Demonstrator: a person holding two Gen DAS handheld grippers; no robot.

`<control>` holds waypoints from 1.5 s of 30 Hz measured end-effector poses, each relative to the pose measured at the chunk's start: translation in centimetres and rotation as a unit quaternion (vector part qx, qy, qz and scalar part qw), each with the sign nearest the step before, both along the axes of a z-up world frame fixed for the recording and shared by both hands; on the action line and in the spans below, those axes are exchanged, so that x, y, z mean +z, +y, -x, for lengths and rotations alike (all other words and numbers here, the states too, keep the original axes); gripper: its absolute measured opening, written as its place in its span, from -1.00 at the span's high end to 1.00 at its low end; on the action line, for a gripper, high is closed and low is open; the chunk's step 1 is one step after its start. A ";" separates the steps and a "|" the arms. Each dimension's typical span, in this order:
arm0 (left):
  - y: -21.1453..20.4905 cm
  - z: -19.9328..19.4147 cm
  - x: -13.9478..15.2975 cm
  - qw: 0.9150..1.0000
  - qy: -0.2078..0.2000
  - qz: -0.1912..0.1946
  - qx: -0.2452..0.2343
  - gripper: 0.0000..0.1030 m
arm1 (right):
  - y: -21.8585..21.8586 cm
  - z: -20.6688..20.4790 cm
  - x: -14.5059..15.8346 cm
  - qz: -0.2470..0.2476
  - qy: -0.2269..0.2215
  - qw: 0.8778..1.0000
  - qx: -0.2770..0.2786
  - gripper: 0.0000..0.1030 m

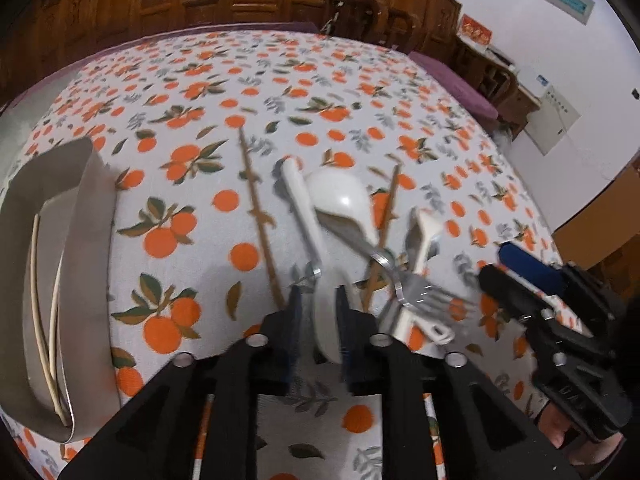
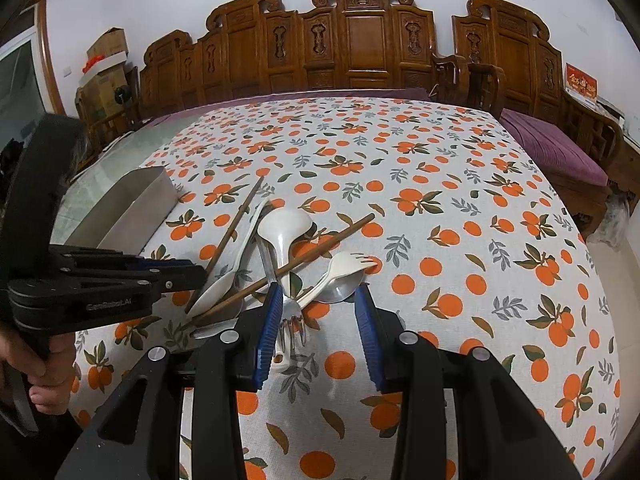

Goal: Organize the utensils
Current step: 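Close the left gripper on the white plastic spoon handle, then lift the white spoon with the left gripper while the right gripper grasps a metal fork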

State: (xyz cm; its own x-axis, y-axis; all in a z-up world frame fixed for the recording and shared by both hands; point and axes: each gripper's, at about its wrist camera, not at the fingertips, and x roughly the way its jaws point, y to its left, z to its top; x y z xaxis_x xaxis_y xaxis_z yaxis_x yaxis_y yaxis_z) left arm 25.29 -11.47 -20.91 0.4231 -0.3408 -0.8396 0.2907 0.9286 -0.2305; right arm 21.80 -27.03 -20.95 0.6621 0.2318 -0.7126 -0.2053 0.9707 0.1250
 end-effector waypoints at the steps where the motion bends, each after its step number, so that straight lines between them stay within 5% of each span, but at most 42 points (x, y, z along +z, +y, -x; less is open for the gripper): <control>1: -0.4 0.0 0.1 1.000 -0.001 0.003 -0.005 0.56 | 0.0 0.0 0.0 0.000 0.000 1.000 0.000 0.23; 7: -2.0 -0.6 -1.1 1.000 0.015 -0.016 -0.018 0.53 | 0.0 0.0 0.0 -0.001 0.001 1.000 -0.001 0.23; 10: -1.6 -0.6 -1.4 1.000 0.016 -0.009 -0.018 0.91 | -0.1 0.0 0.0 -0.002 0.002 1.000 -0.004 0.23; 12: -1.2 -0.4 -1.1 1.000 0.012 -0.005 -0.018 0.97 | -0.2 -0.1 -0.1 -0.004 0.005 1.000 -0.004 0.23; 28: 2.6 4.3 2.2 0.997 -0.066 0.003 -0.048 0.97 | 0.1 -1.0 -2.1 -0.015 0.038 0.999 -0.013 0.23; 39: 4.6 5.2 1.9 0.996 -0.066 0.030 -0.055 0.97 | 0.8 -1.0 -1.3 -0.026 0.033 0.999 -0.035 0.23; 45: 5.3 5.5 2.5 0.995 -0.072 0.039 -0.054 0.97 | 2.5 -2.0 -1.1 0.002 0.045 0.999 0.001 0.23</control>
State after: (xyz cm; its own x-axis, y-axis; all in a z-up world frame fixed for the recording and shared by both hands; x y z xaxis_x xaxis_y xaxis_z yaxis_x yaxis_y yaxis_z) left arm 19.78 -6.22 -18.38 0.4940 -0.4532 -0.7420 0.4232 0.8708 -0.2501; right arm 23.76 -24.58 -22.00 0.5949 0.2300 -0.7702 -0.1961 0.9708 0.1384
